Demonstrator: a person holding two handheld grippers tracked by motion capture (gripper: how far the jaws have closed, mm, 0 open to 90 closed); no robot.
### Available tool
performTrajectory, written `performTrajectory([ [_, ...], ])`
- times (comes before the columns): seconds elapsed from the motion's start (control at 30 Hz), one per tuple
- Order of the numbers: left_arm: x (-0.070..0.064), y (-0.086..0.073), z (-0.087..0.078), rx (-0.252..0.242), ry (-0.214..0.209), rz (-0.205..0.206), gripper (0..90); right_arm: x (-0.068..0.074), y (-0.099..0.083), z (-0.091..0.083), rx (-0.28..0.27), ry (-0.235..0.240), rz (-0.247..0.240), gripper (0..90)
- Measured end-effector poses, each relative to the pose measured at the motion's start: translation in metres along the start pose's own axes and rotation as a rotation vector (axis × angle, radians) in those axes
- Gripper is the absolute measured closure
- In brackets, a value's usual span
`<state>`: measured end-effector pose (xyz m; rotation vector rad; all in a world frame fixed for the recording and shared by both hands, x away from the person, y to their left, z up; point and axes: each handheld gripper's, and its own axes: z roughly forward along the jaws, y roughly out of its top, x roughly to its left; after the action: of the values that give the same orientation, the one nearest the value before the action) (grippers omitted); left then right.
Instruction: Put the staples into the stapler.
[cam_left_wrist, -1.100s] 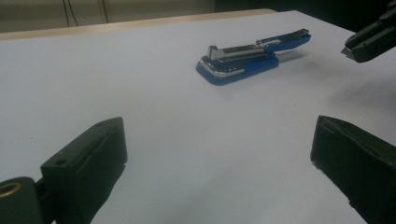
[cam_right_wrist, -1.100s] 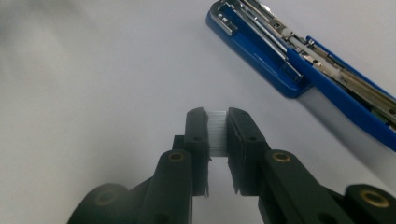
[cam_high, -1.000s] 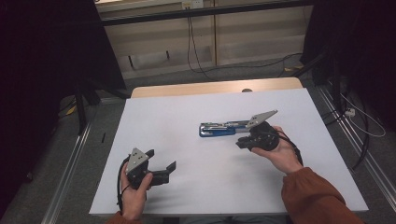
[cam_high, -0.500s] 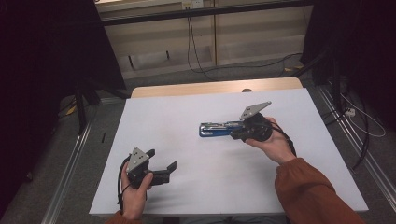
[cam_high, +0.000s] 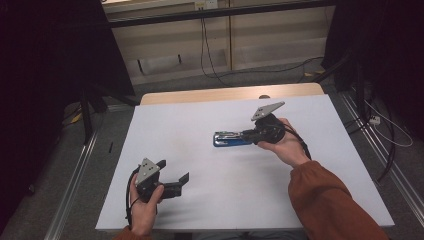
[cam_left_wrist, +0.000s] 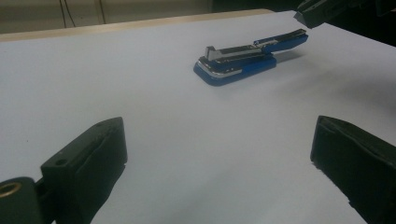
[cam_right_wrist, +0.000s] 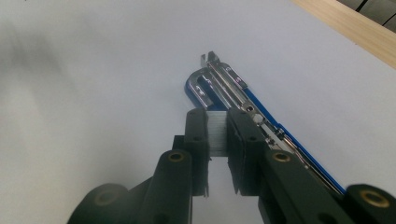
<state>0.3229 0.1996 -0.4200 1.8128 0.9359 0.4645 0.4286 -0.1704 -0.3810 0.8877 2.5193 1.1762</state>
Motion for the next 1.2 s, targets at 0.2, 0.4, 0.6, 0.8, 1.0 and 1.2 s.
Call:
performTrajectory([
  [0.2,0.0,0.0,0.0,0.0,-0.003,0.002,3.9,-0.003,0.008,0.007,-0.009,-0.01,0.006,79.3],
  [0.4,0.0,0.0,0.0,-0.002,0.0,-0.004,3.8,-0.006,0.013,0.017,0.0,-0.007,0.009,79.3],
  [0.6,0.0,0.0,0.001,-0.004,-0.002,-0.005,3.9,-0.008,0.021,0.022,-0.001,0.013,-0.012,79.3],
  [0.8,0.0,0.0,0.0,-0.003,0.001,-0.004,3.8,-0.012,0.029,0.028,0.002,0.012,-0.028,79.3],
  [1.0,0.0,0.0,0.0,-0.002,-0.002,0.0,3.8,-0.017,0.032,0.038,0.021,0.004,-0.042,79.3],
  [1.2,0.0,0.0,0.0,-0.001,-0.002,0.0,3.9,-0.018,0.037,0.047,0.029,0.01,-0.05,79.2],
])
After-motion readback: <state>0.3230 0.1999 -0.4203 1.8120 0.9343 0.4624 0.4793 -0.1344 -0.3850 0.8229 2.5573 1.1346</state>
